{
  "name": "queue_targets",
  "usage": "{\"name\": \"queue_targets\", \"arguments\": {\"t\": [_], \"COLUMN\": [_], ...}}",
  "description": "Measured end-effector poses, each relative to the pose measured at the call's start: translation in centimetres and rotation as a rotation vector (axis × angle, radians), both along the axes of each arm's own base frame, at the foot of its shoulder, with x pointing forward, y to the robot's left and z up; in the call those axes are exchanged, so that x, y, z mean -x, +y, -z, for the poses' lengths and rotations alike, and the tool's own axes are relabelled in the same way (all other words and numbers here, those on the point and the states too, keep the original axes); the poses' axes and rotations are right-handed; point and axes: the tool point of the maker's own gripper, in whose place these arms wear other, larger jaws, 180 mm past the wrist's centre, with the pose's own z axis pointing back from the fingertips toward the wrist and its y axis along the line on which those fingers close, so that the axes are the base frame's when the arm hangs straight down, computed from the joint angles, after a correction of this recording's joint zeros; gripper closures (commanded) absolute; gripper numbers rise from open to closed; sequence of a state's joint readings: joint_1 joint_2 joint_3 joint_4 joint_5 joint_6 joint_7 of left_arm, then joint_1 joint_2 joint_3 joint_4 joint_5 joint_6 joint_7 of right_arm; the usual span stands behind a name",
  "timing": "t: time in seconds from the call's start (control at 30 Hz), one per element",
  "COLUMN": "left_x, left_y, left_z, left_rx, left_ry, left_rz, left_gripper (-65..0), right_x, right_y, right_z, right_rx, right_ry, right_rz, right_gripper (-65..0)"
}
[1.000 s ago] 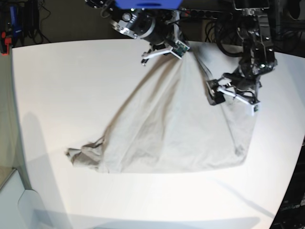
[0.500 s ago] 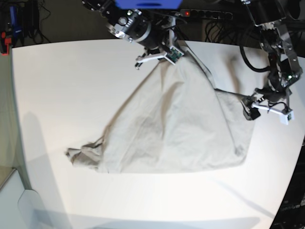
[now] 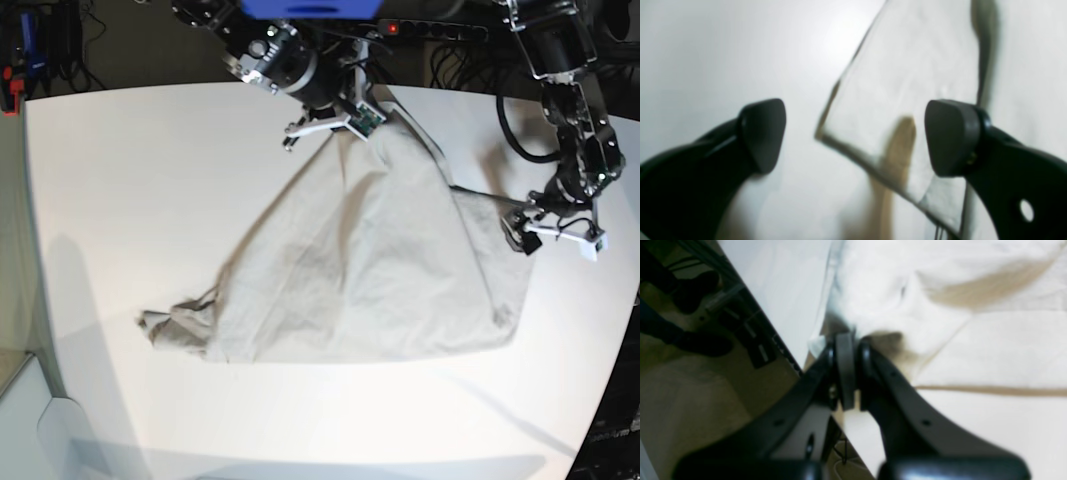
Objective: Layout the t-shirt on the table in an organized manner, then fold the t-shirt properly
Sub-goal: 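Grasp the shirt edge near the right gripper with the left gripper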
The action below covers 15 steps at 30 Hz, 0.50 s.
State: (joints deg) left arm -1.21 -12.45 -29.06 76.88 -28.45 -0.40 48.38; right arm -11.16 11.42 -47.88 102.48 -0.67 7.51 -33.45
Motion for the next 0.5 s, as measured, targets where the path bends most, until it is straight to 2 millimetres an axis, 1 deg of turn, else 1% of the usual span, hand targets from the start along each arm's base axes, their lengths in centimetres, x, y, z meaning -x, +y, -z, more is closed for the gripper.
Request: {"name": "queue_targets", "arguments": {"t": [0.07,0.1,0.17,0.23,0.3,0.33,0.43,0.47,0.5], "left_x": [-0.1,-0.3,-1.0,-1.4,-1.8,-1.8,-1.6,-1.7,-1.8], "left_y": [-0.3,-0.4,-1.0,-2.4,-4.1,-4.7,-5.4,-5.4,-5.5], "left_z": [0.1,0.0,-0.1,0.1,0.3,0.5,0.9,0.8,0.8], "left_rx": [0.002,0.005,0.017,0.024,0.041,0.044,0.058,0.062,0.062], "left_ry": [-0.011,-0.014,-0.010,0.000,0.006,0.013,0.031,0.029,0.029], "left_rz": [-0.006,-0.007,0.008,0.049,0.092,0.108,0.117,0.114,0.115], "left_gripper": [-63.7,-60.4,-50.9,-40.6,-28.4,-22.1,-2.2,0.0,0.0], "right_x": [0.0,0.1,0.1,0.0,0.0,0.0,0.0,0.0,0.0], "right_y": [0.0,0.0,0.1,0.1,0.1,0.1,0.0,0.0,0.0], "right_z": [0.0,0.0,0.0,0.0,-0.1,0.0,0.0,0.0,0.0], "right_rx": [0.000,0.000,-0.002,0.000,-0.003,-0.002,0.001,0.001,0.001], "right_ry": [0.001,0.002,0.003,0.002,0.000,0.001,0.002,0.002,0.002], "right_rz": [-0.001,-0.001,-0.001,-0.001,0.001,0.000,0.000,0.000,0.000], "right_gripper": [0.0,0.0,0.0,0.0,0.0,0.0,0.0,0.0,0.0]}}
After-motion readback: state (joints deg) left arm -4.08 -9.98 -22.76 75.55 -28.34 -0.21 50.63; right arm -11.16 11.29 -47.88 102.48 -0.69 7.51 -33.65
